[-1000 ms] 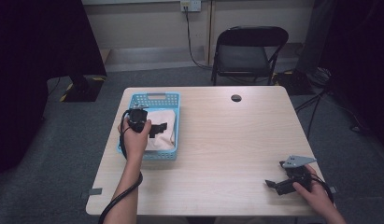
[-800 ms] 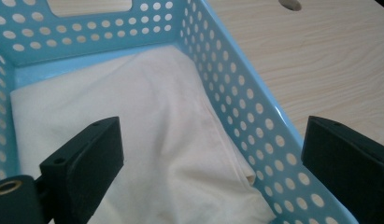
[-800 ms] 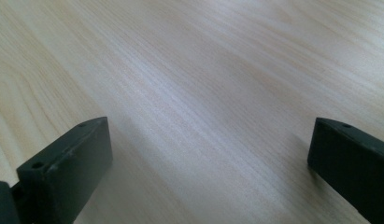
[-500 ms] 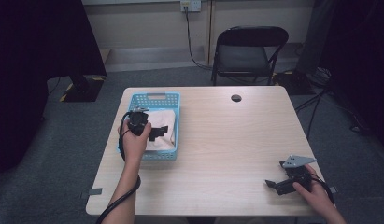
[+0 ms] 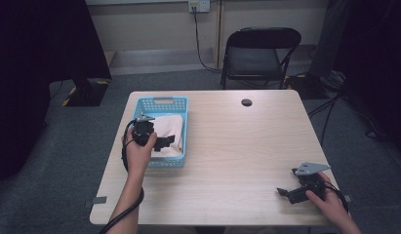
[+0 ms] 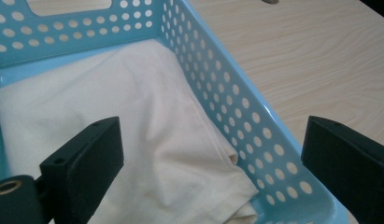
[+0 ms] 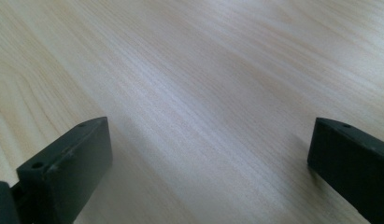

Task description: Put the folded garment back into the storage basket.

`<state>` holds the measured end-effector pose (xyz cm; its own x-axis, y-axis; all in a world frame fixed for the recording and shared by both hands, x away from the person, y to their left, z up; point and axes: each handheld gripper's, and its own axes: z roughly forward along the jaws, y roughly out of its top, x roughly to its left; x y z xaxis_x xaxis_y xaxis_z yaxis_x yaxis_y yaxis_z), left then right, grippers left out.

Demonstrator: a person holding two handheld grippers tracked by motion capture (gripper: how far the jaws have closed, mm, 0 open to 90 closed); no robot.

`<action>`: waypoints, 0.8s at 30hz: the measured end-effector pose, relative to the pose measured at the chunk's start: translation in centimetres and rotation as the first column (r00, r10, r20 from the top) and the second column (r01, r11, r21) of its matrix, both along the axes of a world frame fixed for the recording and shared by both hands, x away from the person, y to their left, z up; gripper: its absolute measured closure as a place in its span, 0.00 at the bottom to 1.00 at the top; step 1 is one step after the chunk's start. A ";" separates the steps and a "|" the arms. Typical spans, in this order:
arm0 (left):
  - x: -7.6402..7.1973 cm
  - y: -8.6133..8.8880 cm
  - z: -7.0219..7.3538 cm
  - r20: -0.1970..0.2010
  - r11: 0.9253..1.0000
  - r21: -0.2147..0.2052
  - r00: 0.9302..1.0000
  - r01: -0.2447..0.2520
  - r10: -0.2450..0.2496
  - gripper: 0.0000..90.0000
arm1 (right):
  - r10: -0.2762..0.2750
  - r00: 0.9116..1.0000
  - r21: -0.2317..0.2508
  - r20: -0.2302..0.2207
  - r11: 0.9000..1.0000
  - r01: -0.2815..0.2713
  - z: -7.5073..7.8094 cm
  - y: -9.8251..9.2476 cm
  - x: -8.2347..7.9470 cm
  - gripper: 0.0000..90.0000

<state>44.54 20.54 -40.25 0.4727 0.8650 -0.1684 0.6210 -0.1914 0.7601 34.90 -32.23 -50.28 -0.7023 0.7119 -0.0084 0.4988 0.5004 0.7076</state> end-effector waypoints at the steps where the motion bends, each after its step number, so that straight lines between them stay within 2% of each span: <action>1: -0.1 0.0 0.0 0.001 1.000 0.001 1.000 0.001 -0.001 0.06 | 0.000 1.000 0.000 0.000 1.000 0.000 0.0 0.0 0.0 0.00; 6: -0.4 -0.1 0.0 0.009 1.000 0.023 1.000 0.001 -0.002 0.06 | 0.000 1.000 0.000 0.000 1.000 0.000 0.0 0.0 0.0 0.00; 12: -0.7 -0.1 0.1 0.012 1.000 0.016 1.000 0.013 -0.013 0.06 | 0.000 1.000 0.000 0.000 1.000 0.000 0.0 0.0 0.0 0.00; 15: -1.0 -0.2 0.1 0.014 0.999 0.040 1.000 0.017 -0.018 0.06 | 0.000 1.000 0.000 0.000 1.000 0.000 0.0 0.0 0.0 0.00; 24: -1.7 0.1 0.0 0.022 0.999 0.032 0.999 0.029 -0.029 0.06 | 0.000 1.000 0.000 0.000 1.000 0.000 0.0 0.0 0.0 0.00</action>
<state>42.81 20.60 -40.24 0.5011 0.8555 -0.1301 0.5975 -0.2333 0.7672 34.90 -32.23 -50.28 -0.7022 0.7120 -0.0084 0.4989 0.5003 0.7077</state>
